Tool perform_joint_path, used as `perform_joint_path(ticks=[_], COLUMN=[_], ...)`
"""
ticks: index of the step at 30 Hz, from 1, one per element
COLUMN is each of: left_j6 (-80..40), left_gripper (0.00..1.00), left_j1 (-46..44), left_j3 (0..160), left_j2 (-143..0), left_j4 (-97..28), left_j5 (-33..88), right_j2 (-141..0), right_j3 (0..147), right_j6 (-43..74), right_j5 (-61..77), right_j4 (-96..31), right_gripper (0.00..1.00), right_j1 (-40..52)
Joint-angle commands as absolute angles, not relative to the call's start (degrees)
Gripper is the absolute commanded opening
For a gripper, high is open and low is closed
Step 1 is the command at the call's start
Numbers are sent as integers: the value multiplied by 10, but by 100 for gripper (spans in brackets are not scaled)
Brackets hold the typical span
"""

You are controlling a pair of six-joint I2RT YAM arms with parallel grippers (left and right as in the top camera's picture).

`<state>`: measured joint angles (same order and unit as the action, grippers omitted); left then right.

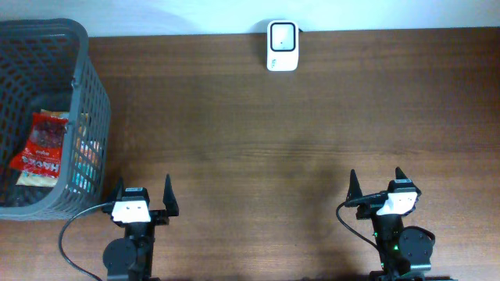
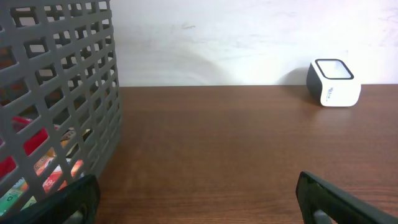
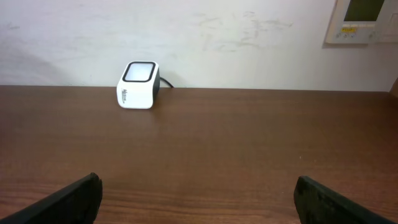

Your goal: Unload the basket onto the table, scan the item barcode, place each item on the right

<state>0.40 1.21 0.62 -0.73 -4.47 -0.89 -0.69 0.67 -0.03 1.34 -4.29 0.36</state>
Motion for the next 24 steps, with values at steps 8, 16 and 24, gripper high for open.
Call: perform_joint_path(ticks=[8,16,24], left_j6=[-9,-22,-21], left_gripper=[99,99,99], left_j1=[15,15,15], left_j3=[5,5,10], left_j2=[-3,-3,-3], left_j4=[-46,100,271], left_j5=[28,252,322], right_j2=[-4,-4,-4], right_j3=[3,3,3], right_j6=[-2,-2,-2], right_j5=[6,6,6], right_j4=[-46,-46,-46], right_gripper=[98,98,98], right_j1=[7,7,7])
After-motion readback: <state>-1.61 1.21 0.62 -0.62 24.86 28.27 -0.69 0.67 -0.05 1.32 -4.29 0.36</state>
